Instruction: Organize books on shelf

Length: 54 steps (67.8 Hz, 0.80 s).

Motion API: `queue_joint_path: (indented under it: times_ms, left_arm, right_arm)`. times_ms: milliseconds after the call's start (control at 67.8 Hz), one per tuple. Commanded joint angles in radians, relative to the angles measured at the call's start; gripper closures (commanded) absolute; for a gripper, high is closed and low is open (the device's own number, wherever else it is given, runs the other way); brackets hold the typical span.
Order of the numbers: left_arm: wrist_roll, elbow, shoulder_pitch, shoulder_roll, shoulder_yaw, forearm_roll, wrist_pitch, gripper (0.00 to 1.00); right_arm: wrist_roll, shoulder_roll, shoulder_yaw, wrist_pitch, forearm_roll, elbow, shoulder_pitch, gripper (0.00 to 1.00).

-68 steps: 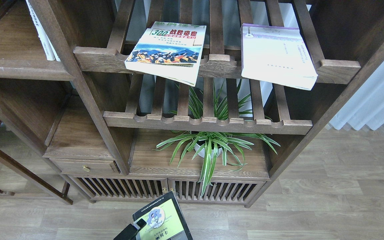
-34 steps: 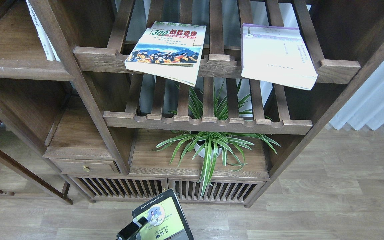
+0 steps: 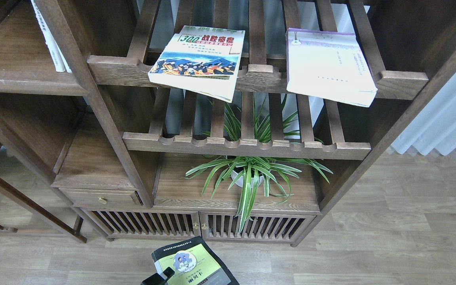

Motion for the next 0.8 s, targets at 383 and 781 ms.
queue_joint_path:
  times_ms: [383, 781]
  left_arm:
    - [-0.008, -0.091, 0.098, 0.064, -0.299, -0.027, 0.000, 0.93]
    - [0.005, -0.365, 0.247, 0.229, -0.711, -0.027, 0.000, 0.93]
  right_arm:
    - [0.005, -0.001, 0.011, 0.000, 0.006, 0.004, 0.011, 0.00]
    - [0.004, -0.001, 0.036, 0.000, 0.008, 0.008, 0.010, 0.00]
